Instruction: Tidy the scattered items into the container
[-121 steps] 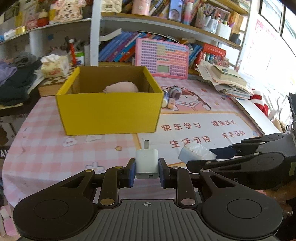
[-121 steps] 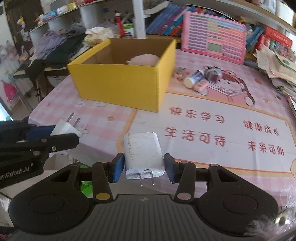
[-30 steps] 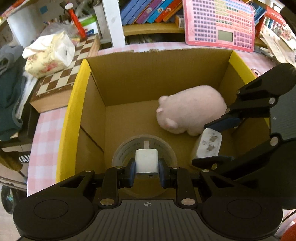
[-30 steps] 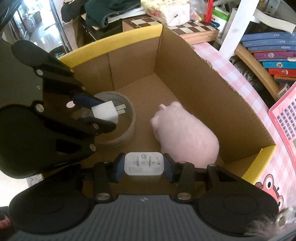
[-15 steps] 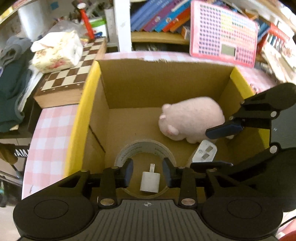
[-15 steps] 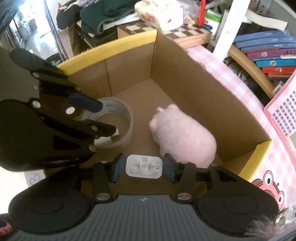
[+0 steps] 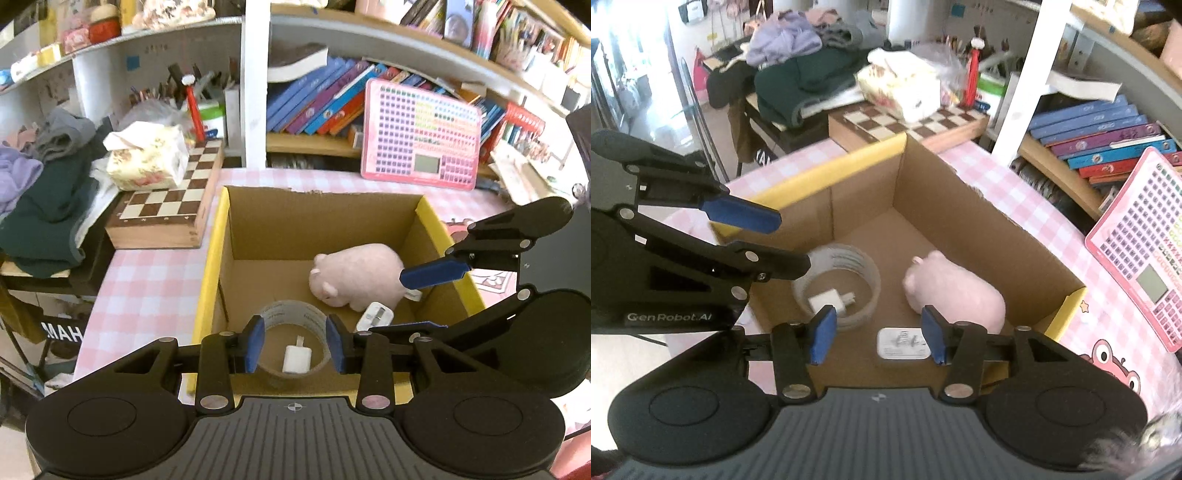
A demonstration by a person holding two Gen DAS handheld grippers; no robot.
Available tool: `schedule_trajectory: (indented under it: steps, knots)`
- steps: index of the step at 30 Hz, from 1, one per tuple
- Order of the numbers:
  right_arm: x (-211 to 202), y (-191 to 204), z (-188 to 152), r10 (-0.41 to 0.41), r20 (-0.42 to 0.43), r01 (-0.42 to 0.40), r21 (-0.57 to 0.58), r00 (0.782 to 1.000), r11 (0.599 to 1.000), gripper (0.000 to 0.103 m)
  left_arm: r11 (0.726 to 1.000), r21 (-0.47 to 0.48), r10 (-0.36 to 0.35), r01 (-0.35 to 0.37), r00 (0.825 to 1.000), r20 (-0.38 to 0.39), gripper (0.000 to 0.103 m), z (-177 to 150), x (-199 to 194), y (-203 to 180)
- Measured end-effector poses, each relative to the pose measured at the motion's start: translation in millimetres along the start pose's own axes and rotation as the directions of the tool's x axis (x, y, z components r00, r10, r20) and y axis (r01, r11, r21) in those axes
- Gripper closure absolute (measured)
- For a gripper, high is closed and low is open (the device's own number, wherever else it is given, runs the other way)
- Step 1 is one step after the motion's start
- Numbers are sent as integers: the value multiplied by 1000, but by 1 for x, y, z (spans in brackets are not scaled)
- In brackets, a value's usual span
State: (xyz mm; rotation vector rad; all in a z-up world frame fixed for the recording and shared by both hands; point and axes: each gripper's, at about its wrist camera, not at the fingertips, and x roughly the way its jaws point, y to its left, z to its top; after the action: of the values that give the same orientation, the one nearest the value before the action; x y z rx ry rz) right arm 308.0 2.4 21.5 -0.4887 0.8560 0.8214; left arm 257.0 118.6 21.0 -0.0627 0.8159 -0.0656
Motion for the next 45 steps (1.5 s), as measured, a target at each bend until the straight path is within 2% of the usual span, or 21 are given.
schedule_trajectory:
  steps: [8, 11, 19, 21, 24, 35, 45]
  knots:
    - [-33, 39, -24, -35, 48, 33, 47, 998, 998, 53, 999, 19, -31, 30, 999, 33, 65, -33, -43, -1]
    - [-45, 53, -38, -55, 63, 50, 75, 996, 996, 53, 999, 33, -33, 31, 998, 51, 54, -46, -59, -5]
    - [-69, 86, -76, -109, 91, 96, 141, 990, 985, 52, 998, 60, -36, 32, 997, 71, 49, -82, -90, -15]
    - [-73, 92, -84, -122, 96, 105, 164, 988, 981, 51, 998, 60, -32, 27, 996, 77, 44, -89, -95, -17]
    - [-79, 99, -97, -141, 99, 119, 200, 985, 973, 51, 998, 56, -21, 16, 996, 88, 37, -99, -101, -21]
    - [-95, 114, -141, -215, 96, 173, 329, 972, 928, 46, 1000, 14, 11, -12, 997, 74, 31, -133, -107, -36]
    - [-103, 110, -174, -262, 55, 213, 433, 964, 876, 36, 1000, -3, 27, -26, 999, 46, 25, -152, -107, -50]
